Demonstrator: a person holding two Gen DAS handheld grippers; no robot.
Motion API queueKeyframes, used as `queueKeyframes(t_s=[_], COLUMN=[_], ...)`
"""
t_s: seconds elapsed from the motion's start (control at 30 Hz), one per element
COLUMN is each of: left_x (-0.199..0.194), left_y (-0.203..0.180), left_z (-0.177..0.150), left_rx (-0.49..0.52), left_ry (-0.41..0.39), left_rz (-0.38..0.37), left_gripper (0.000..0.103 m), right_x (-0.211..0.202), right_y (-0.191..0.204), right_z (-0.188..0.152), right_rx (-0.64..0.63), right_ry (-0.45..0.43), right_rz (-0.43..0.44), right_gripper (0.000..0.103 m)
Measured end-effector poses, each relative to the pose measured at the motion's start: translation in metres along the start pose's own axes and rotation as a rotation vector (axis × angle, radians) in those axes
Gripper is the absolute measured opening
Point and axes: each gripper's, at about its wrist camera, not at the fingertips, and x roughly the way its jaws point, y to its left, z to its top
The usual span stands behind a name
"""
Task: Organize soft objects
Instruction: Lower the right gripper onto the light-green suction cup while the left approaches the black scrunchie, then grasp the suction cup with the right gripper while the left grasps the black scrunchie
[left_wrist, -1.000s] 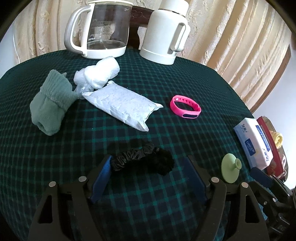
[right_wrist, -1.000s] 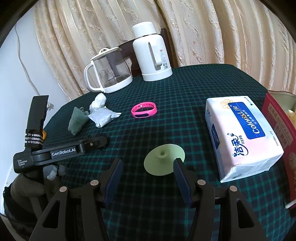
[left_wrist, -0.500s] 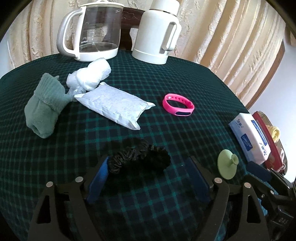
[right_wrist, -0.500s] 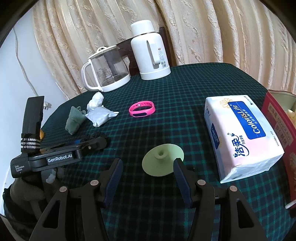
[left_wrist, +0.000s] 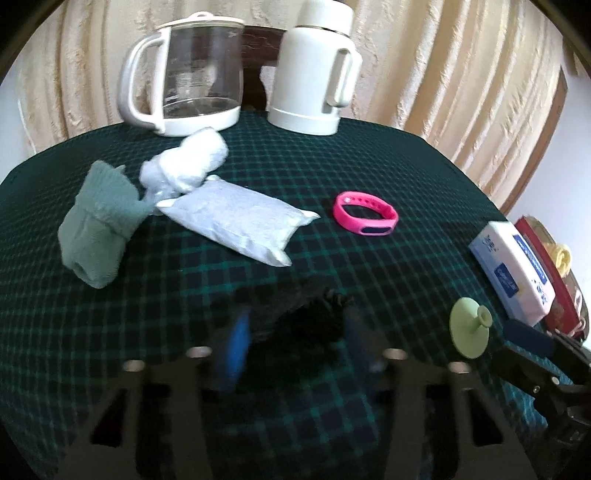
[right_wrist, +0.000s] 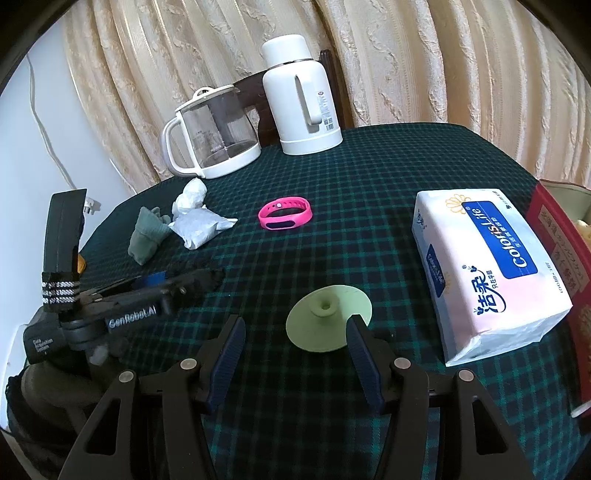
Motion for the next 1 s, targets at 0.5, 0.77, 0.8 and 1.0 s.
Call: queueKeyframes(t_s=[0.5, 0.77, 0.8, 1.0], left_x=[-0.028, -0.031, -0.03, -0.024], left_y=[0.006, 0.011, 0.011, 0.011], left_z=[0.002, 0.001, 0.001, 0.0], left_rx=[-0.027, -0.041, -0.043, -0.051], left_ry=[-0.085, -0.084, -0.082, -0.054], left_rz=[-0.063, -0.083, -0.083, -0.087], left_gripper=[0.024, 0.024, 0.024, 0.038], right_x=[0.012, 0.027, 0.028, 0.025], right_y=[-0.001, -0.004, -0.005, -0.004], right_z=[0.011, 0.014, 0.014, 0.013], right_rx=[-0.001, 0.012, 0.01, 0.001], right_ry=[0.015, 0.058, 0.062, 0.055], right_rz=[-0.056, -0.092, -0.094, -0.106], right_gripper=[0.043, 0.031, 0.028, 0.02])
